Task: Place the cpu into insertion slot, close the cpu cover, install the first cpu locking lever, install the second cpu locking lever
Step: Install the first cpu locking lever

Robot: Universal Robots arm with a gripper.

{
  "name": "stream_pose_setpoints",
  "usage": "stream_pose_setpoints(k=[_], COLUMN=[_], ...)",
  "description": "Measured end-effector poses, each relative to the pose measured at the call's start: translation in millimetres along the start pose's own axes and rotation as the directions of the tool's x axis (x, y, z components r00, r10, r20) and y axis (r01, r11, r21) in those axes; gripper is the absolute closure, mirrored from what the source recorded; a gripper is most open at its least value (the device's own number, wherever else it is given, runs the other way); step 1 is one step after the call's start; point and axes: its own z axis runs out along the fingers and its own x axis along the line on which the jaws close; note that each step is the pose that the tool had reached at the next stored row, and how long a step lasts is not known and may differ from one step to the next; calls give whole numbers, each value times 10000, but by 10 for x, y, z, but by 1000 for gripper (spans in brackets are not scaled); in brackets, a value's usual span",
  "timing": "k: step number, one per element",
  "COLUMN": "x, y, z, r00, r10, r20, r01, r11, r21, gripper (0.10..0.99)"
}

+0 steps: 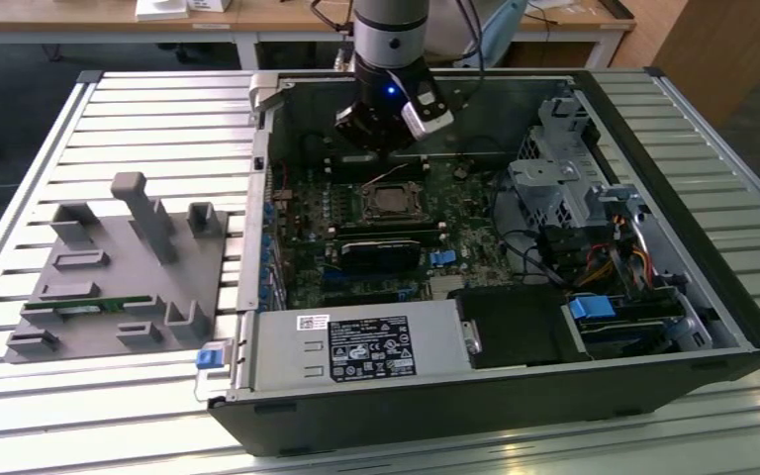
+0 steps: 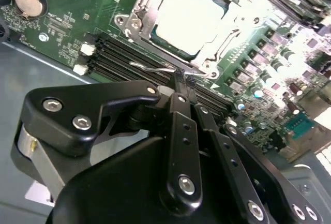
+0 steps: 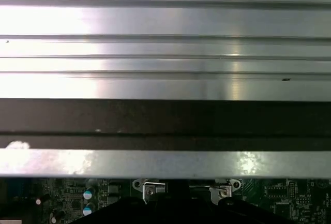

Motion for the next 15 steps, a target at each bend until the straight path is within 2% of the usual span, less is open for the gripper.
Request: stream_pose_setpoints(k=[6,15], x=[-38,-117], y=[32,39], z=[25,55], r00=[10000,10000], r10=[15,26], r20=[1,2], r01=[-15,-26], r11=[10000,10000], r21=[1,18], gripper=[980,980])
